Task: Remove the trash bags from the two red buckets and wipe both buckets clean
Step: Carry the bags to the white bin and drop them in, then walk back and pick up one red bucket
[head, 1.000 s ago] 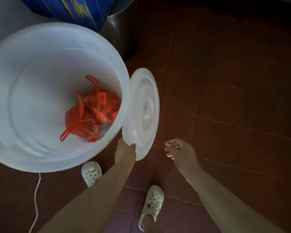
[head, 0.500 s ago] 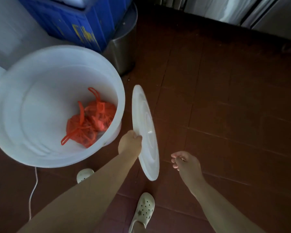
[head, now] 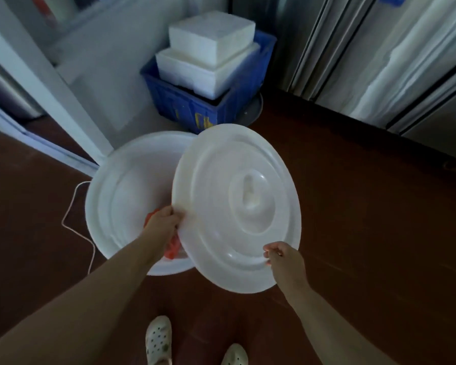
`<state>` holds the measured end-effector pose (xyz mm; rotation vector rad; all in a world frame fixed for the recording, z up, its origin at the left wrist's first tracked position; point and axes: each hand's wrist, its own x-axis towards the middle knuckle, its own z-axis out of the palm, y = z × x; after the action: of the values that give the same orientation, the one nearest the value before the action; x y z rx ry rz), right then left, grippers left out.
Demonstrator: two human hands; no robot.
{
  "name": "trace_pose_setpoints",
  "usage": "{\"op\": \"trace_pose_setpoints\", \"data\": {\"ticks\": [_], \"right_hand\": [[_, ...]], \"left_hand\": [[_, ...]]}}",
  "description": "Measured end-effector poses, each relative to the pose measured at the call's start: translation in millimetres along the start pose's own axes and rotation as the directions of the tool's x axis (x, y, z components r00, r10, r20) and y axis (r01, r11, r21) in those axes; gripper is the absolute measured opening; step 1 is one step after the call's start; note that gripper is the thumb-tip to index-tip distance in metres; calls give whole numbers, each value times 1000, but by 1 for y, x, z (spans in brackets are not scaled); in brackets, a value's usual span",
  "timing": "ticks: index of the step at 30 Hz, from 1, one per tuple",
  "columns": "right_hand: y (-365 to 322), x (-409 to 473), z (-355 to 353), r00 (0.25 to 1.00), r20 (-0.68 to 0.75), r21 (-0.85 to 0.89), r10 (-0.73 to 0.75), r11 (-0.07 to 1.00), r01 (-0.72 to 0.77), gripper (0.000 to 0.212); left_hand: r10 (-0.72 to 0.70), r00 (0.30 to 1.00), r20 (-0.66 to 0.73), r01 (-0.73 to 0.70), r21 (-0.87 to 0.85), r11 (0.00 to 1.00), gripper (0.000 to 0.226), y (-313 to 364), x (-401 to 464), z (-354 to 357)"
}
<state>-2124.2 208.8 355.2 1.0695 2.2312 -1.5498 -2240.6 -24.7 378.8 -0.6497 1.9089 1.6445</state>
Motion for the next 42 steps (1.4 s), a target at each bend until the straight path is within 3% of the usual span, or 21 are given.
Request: {"op": "trace_pose_setpoints", "data": {"ticks": [5,12,17,21,27,31,37,42], "right_hand": [[-40,0,73,998,63,-41,-19,999,22,23],[-63,9,173,988,148,-144,-45,987,67,23],[-60,26,223,978,193,-370,-78,918,146,19],[-56,41,252,968,233,-527,-95,824,208,27],[-50,58,283,964,256,-621,-75,751,223,26],[-50,65,295,963,249,-646,-106,722,246,26],[-57,64,296,961,270,-676,-59,699,233,26],[-86,47,284,950,308,-705,-56,657,267,25]], "left_hand": [[-3,998,-58,-1,-67,998,21,-18,36,-96],[-170,983,-74,143,-279,950,15,-67,90,-192],[-275,941,-199,204,-313,927,9,-88,131,-219],[-244,900,-361,195,-168,966,30,-97,163,-230],[-66,866,-495,214,248,945,20,-93,189,-242],[28,841,-540,199,358,912,18,-91,197,-244],[6,851,-524,242,404,882,18,-85,195,-251],[10,928,-372,180,473,863,19,-66,166,-259]]}}
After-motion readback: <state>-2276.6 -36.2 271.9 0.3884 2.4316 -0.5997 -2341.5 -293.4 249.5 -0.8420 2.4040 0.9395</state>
